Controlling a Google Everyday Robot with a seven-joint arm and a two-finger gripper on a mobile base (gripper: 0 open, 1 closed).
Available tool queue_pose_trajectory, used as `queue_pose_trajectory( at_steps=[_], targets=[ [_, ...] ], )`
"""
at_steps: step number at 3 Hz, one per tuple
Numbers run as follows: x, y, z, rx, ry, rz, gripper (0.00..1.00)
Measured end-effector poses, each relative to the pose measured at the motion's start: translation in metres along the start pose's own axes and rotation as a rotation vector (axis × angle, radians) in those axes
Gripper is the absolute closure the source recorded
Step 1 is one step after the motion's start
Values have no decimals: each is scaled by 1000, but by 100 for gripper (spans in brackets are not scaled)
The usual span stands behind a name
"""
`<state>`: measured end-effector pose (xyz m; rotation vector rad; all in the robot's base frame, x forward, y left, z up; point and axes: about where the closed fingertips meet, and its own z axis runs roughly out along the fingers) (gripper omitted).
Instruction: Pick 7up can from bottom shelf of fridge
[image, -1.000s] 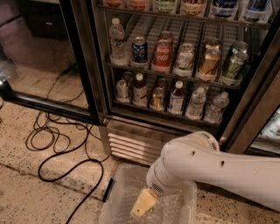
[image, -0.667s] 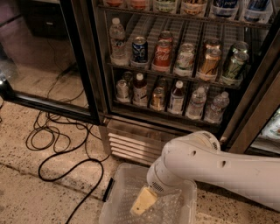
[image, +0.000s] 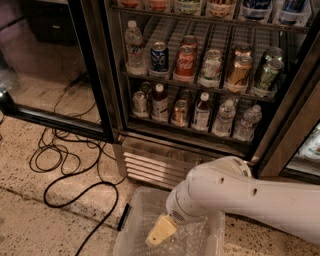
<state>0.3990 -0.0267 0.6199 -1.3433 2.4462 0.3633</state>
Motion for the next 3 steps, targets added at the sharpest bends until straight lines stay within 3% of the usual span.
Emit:
queue_pose_trajectory(
  at_steps=[1, 2, 3],
  targets=[
    [7, -3, 29, 6, -80, 84, 0],
    [4, -19, 50, 21, -210, 183, 0],
    [1, -36, 57, 41, -248, 261, 0]
  ],
)
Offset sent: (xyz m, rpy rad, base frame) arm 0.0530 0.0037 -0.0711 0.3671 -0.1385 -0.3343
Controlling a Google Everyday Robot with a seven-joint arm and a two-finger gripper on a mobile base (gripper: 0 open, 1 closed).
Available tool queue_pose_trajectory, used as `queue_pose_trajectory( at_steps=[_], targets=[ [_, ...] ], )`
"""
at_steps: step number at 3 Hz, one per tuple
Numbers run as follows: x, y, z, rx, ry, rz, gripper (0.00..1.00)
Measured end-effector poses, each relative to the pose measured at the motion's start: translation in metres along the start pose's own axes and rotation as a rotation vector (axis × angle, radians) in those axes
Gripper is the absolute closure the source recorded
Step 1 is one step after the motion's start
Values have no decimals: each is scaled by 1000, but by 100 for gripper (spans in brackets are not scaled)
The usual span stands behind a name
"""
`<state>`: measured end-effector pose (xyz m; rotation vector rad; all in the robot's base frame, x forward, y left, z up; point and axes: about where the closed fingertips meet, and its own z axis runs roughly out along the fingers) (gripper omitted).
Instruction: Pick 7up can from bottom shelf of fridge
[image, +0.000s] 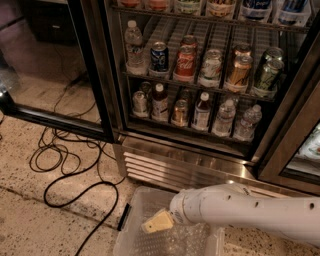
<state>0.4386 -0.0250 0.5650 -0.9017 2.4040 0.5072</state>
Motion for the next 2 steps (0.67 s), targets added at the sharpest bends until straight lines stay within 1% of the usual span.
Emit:
queue_pose_trajectory(
  at_steps=[1, 2],
  targets=[
    [-1, 0, 1, 0, 0, 5, 0],
    [-4, 3, 11, -14, -33, -1, 0]
  ],
)
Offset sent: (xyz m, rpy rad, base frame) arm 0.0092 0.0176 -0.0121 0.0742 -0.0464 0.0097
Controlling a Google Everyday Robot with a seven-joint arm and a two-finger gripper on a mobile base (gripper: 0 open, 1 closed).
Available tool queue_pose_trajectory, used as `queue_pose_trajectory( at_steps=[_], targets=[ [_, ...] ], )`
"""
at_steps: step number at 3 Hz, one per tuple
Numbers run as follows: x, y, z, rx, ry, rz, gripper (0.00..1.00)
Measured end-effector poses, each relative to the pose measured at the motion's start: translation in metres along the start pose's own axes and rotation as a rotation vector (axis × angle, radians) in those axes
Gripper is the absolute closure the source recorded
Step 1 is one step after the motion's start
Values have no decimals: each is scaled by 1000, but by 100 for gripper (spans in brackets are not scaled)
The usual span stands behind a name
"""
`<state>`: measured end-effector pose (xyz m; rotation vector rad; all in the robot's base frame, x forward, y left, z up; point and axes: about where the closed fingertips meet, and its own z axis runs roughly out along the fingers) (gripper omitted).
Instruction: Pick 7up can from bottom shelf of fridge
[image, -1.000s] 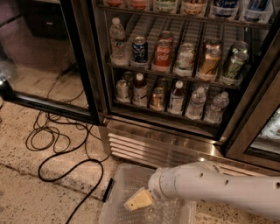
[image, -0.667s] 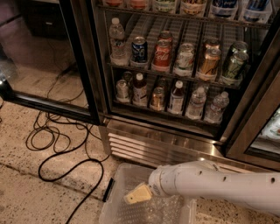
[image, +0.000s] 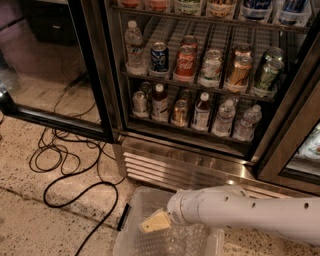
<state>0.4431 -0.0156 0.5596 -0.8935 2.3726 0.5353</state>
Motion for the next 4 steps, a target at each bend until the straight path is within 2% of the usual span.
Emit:
queue_pose_trajectory(
  at_steps=[1, 2, 3, 4],
  targets=[
    [-2, 0, 25, -7, -60, 48, 0],
    [-25, -11, 41, 30, -167, 107, 0],
    [-50, -17, 58, 96, -212, 194, 0],
    [-50, -17, 58, 96, -212, 194, 0]
  ],
)
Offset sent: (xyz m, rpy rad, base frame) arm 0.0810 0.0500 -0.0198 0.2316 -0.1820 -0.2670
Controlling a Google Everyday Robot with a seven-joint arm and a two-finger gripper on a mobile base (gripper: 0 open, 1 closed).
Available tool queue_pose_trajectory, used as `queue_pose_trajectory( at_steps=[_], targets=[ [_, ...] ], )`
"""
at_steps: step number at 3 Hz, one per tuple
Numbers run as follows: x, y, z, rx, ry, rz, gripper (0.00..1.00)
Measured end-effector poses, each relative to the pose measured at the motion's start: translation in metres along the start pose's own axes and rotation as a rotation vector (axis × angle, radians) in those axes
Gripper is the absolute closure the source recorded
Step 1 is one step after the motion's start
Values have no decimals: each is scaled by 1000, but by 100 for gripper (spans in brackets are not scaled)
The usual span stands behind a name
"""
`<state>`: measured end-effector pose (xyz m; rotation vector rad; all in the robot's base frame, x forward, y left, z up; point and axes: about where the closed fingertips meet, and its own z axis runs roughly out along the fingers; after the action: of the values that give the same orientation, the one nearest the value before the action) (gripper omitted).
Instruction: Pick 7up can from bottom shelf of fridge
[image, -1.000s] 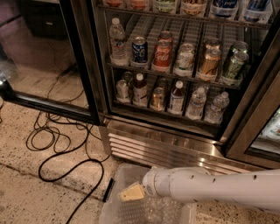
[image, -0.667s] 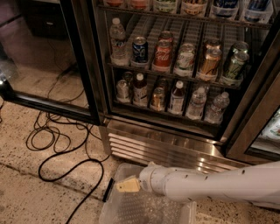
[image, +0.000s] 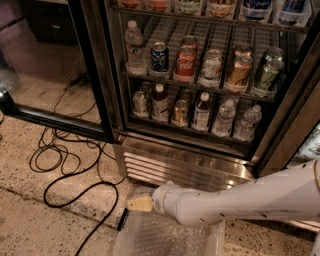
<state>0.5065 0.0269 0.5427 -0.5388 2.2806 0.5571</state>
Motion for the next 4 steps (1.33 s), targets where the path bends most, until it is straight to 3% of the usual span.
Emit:
queue_pose_trajectory(
  at_steps=[2, 4],
  targets=[
    [-6, 3, 20, 30, -61, 8, 0],
    [-48, 0, 47, 67, -267, 75, 0]
  ],
)
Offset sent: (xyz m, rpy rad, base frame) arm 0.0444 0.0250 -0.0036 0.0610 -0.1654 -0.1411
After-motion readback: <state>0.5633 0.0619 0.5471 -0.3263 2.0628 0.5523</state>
